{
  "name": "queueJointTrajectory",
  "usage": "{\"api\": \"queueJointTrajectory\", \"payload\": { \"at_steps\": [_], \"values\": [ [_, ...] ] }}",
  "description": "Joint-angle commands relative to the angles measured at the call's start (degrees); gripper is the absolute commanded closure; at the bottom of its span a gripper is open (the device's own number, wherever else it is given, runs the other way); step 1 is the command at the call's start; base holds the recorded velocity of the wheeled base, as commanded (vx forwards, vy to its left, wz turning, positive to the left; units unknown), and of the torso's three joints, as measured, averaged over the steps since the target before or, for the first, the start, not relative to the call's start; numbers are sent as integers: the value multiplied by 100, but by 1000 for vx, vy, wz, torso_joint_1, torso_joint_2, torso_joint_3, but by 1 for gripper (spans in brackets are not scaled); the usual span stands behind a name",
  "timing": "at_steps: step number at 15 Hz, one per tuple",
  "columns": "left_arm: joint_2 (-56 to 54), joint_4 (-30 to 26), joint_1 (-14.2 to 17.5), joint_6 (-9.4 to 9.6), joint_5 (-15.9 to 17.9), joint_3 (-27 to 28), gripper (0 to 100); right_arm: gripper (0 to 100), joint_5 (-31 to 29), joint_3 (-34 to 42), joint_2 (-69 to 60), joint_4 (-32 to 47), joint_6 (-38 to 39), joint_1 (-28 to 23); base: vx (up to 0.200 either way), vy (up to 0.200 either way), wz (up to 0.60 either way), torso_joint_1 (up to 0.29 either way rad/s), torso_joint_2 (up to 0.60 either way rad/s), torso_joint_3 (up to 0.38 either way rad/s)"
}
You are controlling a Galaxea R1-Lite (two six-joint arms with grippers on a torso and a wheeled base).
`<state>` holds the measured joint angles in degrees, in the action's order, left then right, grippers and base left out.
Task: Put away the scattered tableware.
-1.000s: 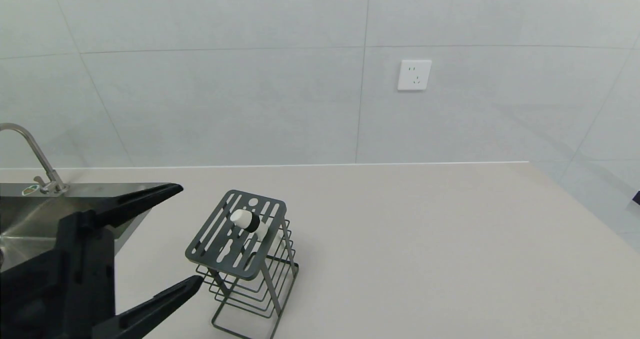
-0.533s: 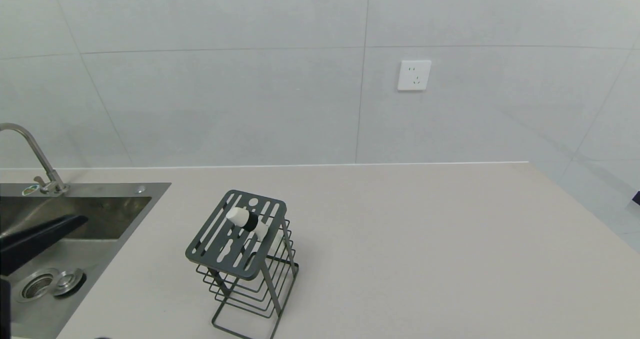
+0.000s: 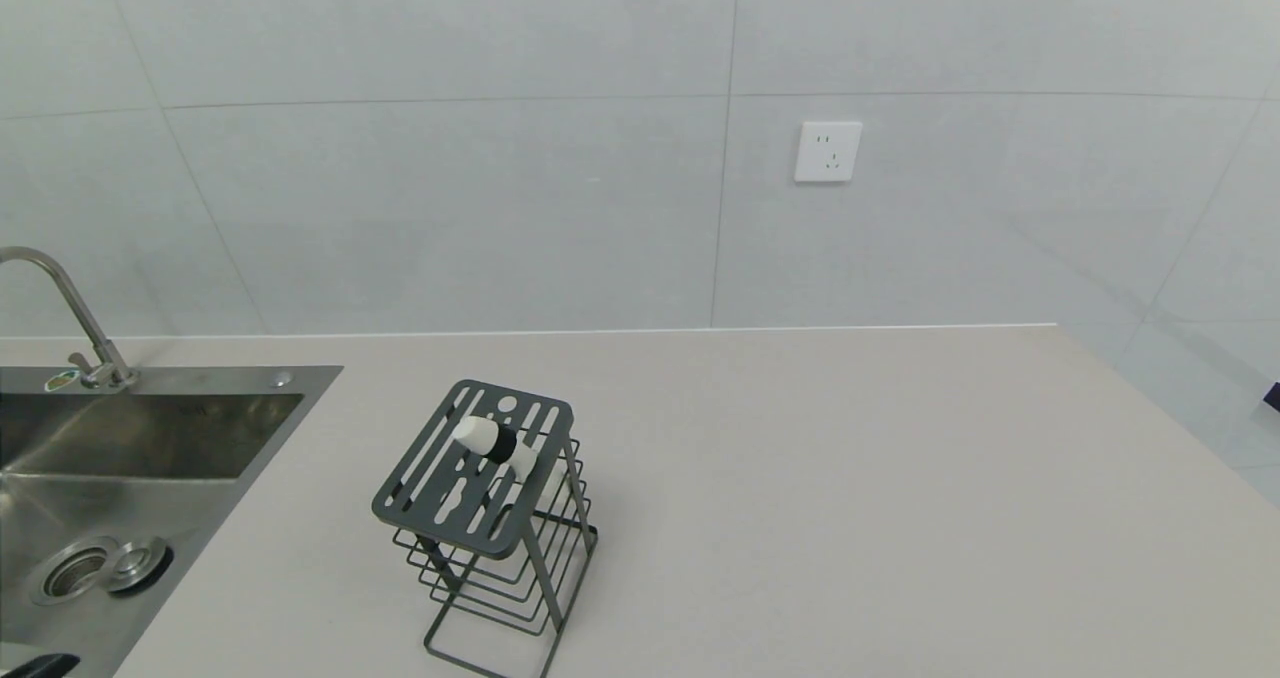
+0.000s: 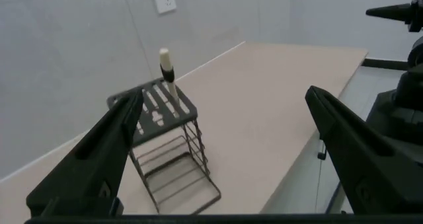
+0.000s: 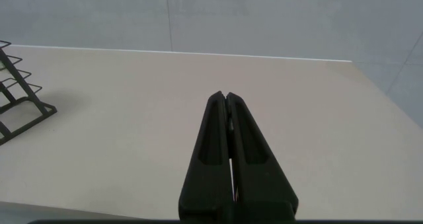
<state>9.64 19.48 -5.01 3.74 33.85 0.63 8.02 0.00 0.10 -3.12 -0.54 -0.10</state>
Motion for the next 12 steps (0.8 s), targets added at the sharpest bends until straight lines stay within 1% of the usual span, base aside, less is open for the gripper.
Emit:
{"api": "queueJointTrajectory", "payload": {
  "at_steps": [1,2,3,4,5,6,7,8,9,10,12],
  "values": [
    [-446,-797,44,250,-1135,-63,0,100,-2,0,8,-4,-17,1,0,0,0,0,0,0],
    [-446,-1096,44,390,-1671,-63,0,100,-29,0,8,4,-34,1,0,0,0,0,0,0],
    [-446,-1447,79,469,-2225,-63,0,100,-398,0,8,198,-8,1,0,0,0,0,0,0],
    [-498,-1684,176,443,-2295,-63,0,100,-618,-9,8,382,36,1,0,0,0,0,0,0],
    [-788,-1746,563,417,-2313,-63,0,100,-626,-9,8,338,45,1,0,0,0,0,0,0],
    [-903,-1737,554,408,-2322,-63,0,100,-626,-18,8,338,54,1,0,0,0,0,0,0],
    [-903,-1737,536,320,-2498,-63,0,100,-626,-18,8,338,45,1,0,0,0,0,0,0],
    [-964,-1860,519,109,-3051,-63,0,100,-635,-18,17,347,36,1,0,0,0,0,0,0],
    [-964,-1887,510,-75,-3183,-63,0,100,-635,-18,8,347,45,1,0,0,0,0,0,0],
    [-964,-1904,510,-190,-3210,-63,0,100,-644,-18,8,347,45,1,0,0,0,0,0,0],
    [-964,-1904,510,-242,-3157,-63,0,100,-644,-18,17,347,45,1,0,0,0,0,0,0]
  ]
}}
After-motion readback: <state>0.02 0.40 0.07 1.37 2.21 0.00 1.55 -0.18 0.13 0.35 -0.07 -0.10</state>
